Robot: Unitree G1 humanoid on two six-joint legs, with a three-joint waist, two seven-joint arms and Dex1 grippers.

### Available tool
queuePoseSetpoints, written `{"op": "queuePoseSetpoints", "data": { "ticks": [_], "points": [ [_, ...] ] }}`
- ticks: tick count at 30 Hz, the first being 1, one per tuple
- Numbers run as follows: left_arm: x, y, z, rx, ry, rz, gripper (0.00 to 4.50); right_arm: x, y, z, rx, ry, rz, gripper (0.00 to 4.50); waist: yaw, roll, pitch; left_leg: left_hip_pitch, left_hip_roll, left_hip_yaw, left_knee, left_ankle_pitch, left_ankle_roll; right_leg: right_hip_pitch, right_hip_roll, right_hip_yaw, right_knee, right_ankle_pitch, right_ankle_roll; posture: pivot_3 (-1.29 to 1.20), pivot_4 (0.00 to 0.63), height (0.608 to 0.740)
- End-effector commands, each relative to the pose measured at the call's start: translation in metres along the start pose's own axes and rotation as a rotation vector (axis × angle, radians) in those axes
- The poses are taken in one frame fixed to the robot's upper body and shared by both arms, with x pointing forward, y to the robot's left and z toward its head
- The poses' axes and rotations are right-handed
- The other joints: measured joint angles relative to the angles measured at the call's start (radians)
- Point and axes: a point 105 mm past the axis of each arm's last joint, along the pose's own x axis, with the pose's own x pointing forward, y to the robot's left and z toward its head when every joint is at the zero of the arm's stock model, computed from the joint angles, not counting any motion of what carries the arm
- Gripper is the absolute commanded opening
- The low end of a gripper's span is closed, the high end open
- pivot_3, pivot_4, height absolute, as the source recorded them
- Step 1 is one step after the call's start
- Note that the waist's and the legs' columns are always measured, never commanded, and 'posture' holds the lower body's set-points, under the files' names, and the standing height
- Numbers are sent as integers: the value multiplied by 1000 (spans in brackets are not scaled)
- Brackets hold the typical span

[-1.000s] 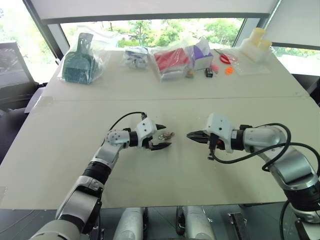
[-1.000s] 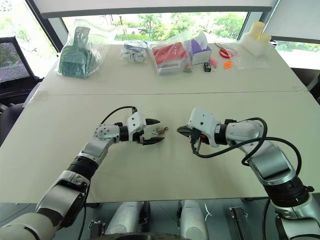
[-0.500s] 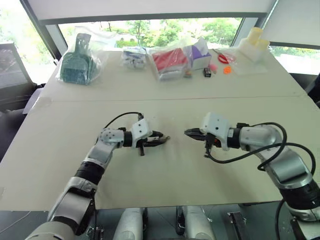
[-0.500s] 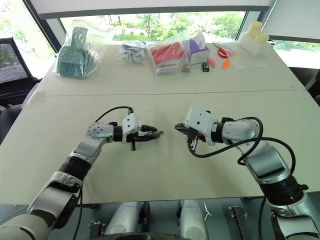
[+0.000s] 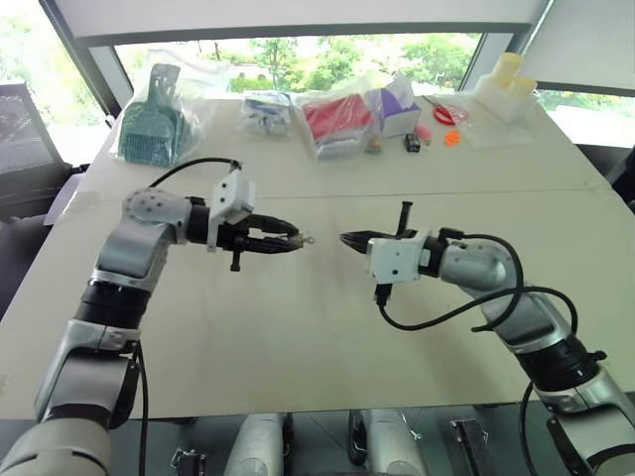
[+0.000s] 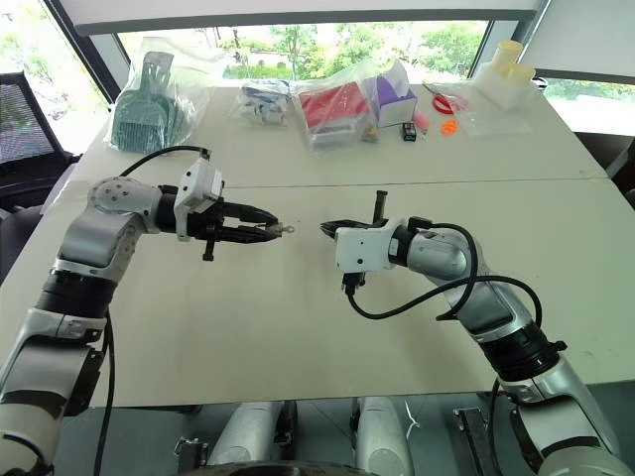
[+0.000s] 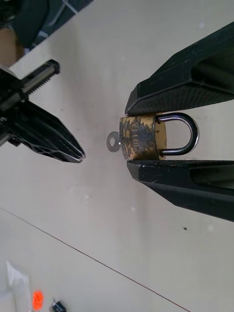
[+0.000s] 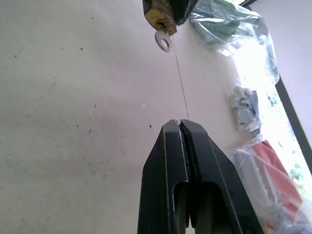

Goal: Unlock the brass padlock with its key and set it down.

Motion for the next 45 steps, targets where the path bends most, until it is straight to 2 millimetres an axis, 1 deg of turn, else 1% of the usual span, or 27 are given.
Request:
{"op": "queuePoseSetpoints", "data": {
  "ticks": [1,6,7,14,15,17,18,21,22,23,24,30,34,39,45],
  "points": [
    [0,4,19,49,-38,-2,738,3,-12,15,-44,-58,-41,1289,0,0,0,0,0,0,0,0,0,0,0,0,0,0,0,0,150,740],
    [6,5,21,44,-53,-6,738,8,-16,20,-70,-75,-55,4018,0,0,0,0,0,0,0,0,0,0,0,0,1,0,0,0,150,740],
    [6,6,21,42,-55,-5,738,8,-16,20,-77,-74,-54,4469,1,0,0,0,0,0,0,0,0,0,0,0,1,0,0,0,150,740],
    [7,8,17,33,-55,8,738,12,-19,23,-128,-84,-71,4469,-1,0,0,0,0,0,0,0,0,0,0,0,1,0,0,0,150,740],
    [8,8,17,34,-52,8,738,13,-19,24,-132,-85,-70,4245,-1,0,0,0,0,0,0,0,0,0,0,0,1,0,0,0,150,740],
    [8,8,16,34,-48,8,738,13,-20,24,-136,-89,-71,3605,0,0,0,0,0,0,0,0,0,0,0,0,1,0,0,0,150,740],
    [7,8,15,35,-46,9,738,13,-20,25,-137,-92,-72,3137,0,0,0,0,0,0,0,0,0,0,0,0,1,0,0,0,150,740],
    [8,8,14,38,-41,11,738,13,-21,26,-143,-96,-73,1540,1,0,0,0,0,0,0,0,0,0,0,0,1,0,0,0,150,740],
    [8,8,13,39,-40,11,738,14,-21,26,-143,-97,-73,888,0,0,0,0,0,0,0,0,0,0,0,0,1,0,0,0,150,740],
    [8,8,13,39,-40,11,738,14,-21,27,-143,-98,-72,435,0,0,0,0,0,0,0,0,0,0,0,0,1,0,0,0,150,740],
    [8,9,13,40,-41,12,738,14,-21,27,-143,-100,-72,78,0,0,0,0,0,0,0,0,0,0,0,0,1,0,0,0,150,740],
    [9,8,14,45,-45,10,738,16,-19,30,-143,-106,-63,78,0,0,0,0,0,0,0,0,0,0,0,0,1,0,0,0,150,740],
    [11,6,16,91,-41,-2,738,17,-18,30,-121,-108,-40,78,0,0,0,0,0,0,0,0,0,0,0,0,1,0,0,0,150,740],
    [16,3,16,208,-16,0,738,17,-19,32,14,-132,7,78,0,0,0,0,0,0,0,0,0,0,0,0,1,0,0,0,150,740],
    [20,3,15,354,6,21,738,15,-24,35,131,-143,63,78,1,0,0,0,0,0,0,0,0,0,0,0,1,0,0,0,150,740]
  ]
}}
